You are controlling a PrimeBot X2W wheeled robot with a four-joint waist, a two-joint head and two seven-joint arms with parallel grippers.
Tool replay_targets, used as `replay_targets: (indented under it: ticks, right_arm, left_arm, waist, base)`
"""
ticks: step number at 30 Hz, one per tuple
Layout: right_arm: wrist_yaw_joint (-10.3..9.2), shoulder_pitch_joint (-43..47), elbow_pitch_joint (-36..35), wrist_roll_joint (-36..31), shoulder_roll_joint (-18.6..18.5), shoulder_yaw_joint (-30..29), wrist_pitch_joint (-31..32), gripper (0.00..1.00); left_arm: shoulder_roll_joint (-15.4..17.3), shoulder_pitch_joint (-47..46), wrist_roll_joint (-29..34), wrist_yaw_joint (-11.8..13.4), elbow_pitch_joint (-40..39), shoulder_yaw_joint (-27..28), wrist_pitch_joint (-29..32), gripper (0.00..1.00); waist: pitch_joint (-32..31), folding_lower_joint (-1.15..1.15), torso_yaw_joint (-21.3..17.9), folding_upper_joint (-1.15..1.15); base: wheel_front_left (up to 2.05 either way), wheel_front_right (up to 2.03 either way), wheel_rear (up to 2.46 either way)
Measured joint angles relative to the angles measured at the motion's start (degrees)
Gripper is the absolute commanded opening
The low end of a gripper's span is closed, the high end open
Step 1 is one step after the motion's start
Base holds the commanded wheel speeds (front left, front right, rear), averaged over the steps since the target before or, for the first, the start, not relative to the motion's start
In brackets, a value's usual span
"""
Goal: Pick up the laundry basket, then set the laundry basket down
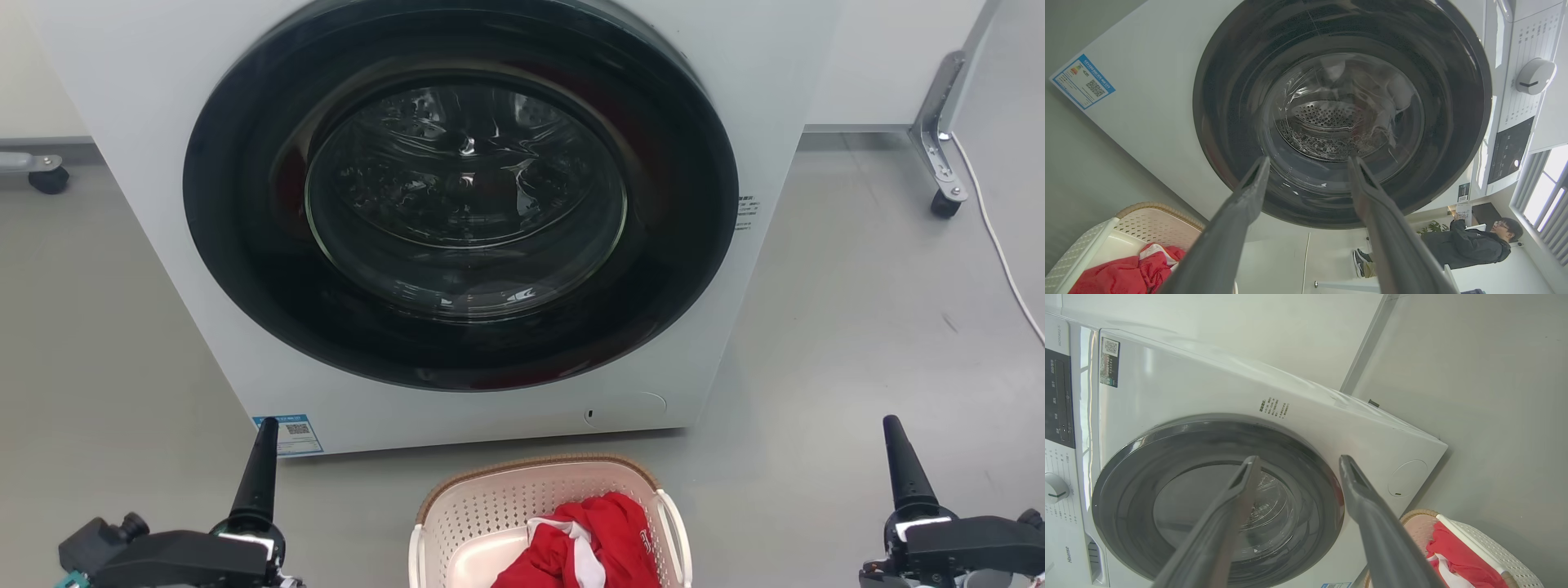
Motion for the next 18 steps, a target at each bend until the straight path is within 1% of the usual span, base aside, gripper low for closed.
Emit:
replay_targets:
  ticks: [1, 3, 12, 18]
  right_arm:
    - [0.00, 0.0, 0.0, 0.0, 0.0, 0.0, 0.0, 1.00]
    - [-0.49, -0.1, -0.3, -2.8, -0.6, 1.0, -0.4, 1.00]
    - [-2.49, -0.5, -1.5, -12.6, -2.8, 4.6, -2.4, 1.00]
    - [-3.58, -1.1, -2.0, -18.9, -4.1, 7.1, -3.6, 1.00]
  left_arm:
    - [0.0, 0.0, 0.0, 0.0, 0.0, 0.0, 0.0, 1.00]
    - [0.4, -0.4, 1.9, 0.5, -0.3, -0.6, -0.4, 1.00]
    - [2.6, -0.7, 12.2, 2.6, -1.8, -4.3, -2.4, 1.00]
    - [4.0, -0.9, 19.4, 4.9, -3.2, -6.5, -3.7, 1.00]
  waist:
    - [0.0, 0.00, 0.0, 0.00]
    - [-0.1, 0.00, 0.0, 0.00]
    - [-0.5, 0.00, -0.1, 0.00]
    - [-0.6, 0.00, -0.2, 0.00]
  base:
    - [0.00, 0.00, 0.00]
    - [0.00, 0.00, 0.00]
    - [0.00, 0.00, 0.00]
    - [0.00, 0.00, 0.00]
